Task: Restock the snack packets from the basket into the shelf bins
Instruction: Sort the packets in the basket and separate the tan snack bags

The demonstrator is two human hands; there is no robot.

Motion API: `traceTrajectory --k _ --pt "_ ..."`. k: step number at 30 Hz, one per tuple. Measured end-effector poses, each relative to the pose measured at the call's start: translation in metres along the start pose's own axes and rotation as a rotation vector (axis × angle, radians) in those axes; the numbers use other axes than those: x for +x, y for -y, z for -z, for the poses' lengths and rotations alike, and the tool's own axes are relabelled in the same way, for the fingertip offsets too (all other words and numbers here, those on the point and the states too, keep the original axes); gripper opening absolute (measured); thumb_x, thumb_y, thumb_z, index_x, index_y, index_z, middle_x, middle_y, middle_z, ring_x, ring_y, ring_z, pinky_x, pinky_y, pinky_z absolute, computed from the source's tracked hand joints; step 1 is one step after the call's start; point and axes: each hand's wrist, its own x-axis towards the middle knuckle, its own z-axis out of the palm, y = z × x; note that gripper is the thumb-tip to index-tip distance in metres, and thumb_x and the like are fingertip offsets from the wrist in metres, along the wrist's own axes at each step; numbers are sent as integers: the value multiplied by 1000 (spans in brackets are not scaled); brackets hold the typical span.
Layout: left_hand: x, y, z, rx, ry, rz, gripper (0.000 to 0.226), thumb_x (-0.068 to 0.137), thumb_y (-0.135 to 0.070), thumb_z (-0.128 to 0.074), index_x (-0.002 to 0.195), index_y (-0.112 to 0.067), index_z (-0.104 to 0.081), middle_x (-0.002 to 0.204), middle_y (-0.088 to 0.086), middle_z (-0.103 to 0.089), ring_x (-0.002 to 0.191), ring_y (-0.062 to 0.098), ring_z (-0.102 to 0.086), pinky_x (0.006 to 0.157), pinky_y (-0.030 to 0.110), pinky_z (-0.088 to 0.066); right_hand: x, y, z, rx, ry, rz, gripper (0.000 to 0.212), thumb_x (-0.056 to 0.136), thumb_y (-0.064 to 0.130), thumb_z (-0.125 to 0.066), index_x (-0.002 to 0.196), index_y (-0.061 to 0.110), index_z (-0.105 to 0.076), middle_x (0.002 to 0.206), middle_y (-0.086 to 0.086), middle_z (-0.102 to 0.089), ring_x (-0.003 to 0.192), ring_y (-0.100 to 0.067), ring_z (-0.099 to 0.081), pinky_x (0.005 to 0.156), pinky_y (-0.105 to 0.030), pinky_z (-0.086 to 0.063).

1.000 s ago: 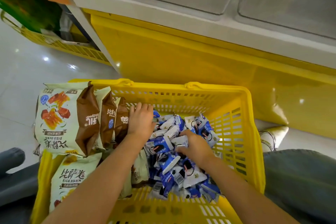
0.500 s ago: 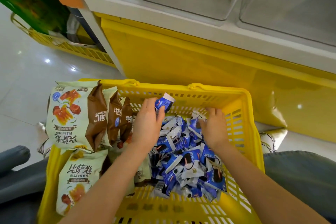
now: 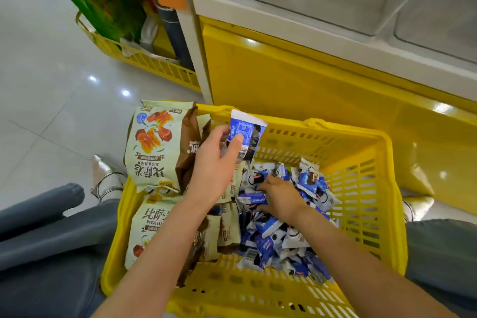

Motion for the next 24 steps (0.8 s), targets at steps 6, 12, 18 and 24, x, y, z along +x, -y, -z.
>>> traceTrajectory --k 6,12,18,24 --pt "-1 -1 -8 -43 30 32 33 95 -27 -48 124 -10 -52 120 4 -59 106 14 -58 79 13 -50 -18 -5 11 292 -67 -68 25 97 28 -50 116 15 -59 100 -9 -68 88 -26 -63 78 -37 -51" --pt "-2 3 -9 -50 42 50 32 95 -26 -48 123 -10 -52 120 4 -59 105 14 -58 78 14 -50 -24 -21 28 395 -231 -131 9 96 24 -52 95 19 -58 67 6 -56 54 -4 -48 49 -15 -35" --pt "-12 9 -19 -19 63 94 17 97 -25 -42 111 -18 -51 79 -13 -61 62 -5 -57 54 13 -46 -39 -66 52 411 -394 -428 18 95 15 -51 109 5 -56 71 -2 -56 64 -18 -55 56 -31 -41" --pt "-24 16 -27 -70 130 217 15 98 -23 -41 107 -16 -50 82 -6 -60 71 8 -59 66 31 -54 -58 -39 40 367 -419 -226 50 90 29 -59 135 14 -42 133 -3 -49 124 -17 -45 102 -28 -36"
